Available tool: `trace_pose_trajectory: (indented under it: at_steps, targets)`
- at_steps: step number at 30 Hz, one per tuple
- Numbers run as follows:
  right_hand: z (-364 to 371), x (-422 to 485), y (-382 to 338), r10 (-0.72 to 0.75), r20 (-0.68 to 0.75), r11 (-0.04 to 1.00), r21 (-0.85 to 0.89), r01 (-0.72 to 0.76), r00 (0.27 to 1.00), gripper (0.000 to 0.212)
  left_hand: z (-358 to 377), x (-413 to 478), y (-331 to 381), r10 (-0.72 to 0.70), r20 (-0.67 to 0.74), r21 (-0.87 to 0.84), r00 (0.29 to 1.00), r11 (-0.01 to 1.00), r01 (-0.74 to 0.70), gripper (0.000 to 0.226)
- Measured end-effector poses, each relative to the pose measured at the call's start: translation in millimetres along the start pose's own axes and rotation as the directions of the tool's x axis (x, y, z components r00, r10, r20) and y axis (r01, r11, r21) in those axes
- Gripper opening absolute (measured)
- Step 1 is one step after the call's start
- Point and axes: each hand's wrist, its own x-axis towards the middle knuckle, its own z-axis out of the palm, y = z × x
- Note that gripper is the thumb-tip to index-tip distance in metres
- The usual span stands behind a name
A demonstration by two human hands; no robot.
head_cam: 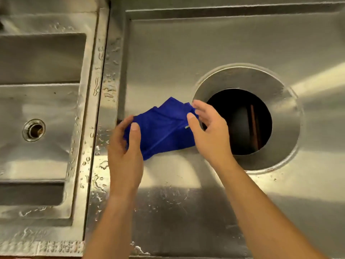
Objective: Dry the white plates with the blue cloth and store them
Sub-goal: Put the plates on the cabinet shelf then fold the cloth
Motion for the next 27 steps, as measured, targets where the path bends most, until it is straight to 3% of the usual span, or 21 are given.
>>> trace_pose_trajectory:
  at_steps: [4, 11, 14, 16, 18, 20, 23, 27]
  targets:
    - [20.2, 7.2, 24.2, 0.074, -0.036, 0.992, -0.101, -0.077, 0.997, 0.044, -1.0, 11.8, -23.6, -0.077, -0.031, 0.054, 0.997, 0.995, 0.079, 0.029]
    - [26.7, 19.0, 21.2, 0.157, -0.111, 0.976, -0.133, -0.171, 0.981, 0.046, 3.1, 22.8, -20.2, -0.096, -0.150, 0.181, 0.984, 0.976, 0.123, 0.044]
    - [27.7, 17.9, 17.1, 0.194, -0.075, 0.973, -0.115, -0.201, 0.978, 0.043, 6.9, 27.7, -18.8, -0.203, -0.110, 0.121, 0.973, 0.969, 0.216, 0.056]
    - [24.8, 16.5, 12.7, 0.218, -0.015, 0.971, -0.098, -0.219, 0.976, 0.039, 10.0, 26.5, -16.4, -0.221, -0.015, 0.142, 0.975, 0.965, 0.221, 0.030]
    - [17.9, 12.8, 6.5, 0.212, 0.022, 0.977, -0.021, -0.212, 0.977, 0.032, 11.1, 19.8, -10.0, -0.174, 0.041, 0.174, 0.984, 0.971, 0.165, 0.008]
    - [4.8, 6.8, -1.9, 0.168, 0.002, 0.983, 0.080, -0.168, 0.986, 0.031, 9.8, 10.0, 1.9, -0.108, 0.041, 0.101, 0.993, 0.990, 0.103, 0.003]
    - [-24.3, -2.4, -20.9, 0.078, -0.037, 0.972, 0.227, -0.068, 0.996, 0.032, 10.0, -4.6, 31.7, -0.002, 0.106, -0.101, 0.994, 0.995, 0.012, 0.010]
    - [-77.3, -15.5, -59.7, -0.019, -0.125, 0.941, 0.332, 0.060, 0.992, 0.033, 20.3, -28.8, 81.8, 0.195, 0.184, -0.249, 0.963, 0.958, -0.146, 0.023]
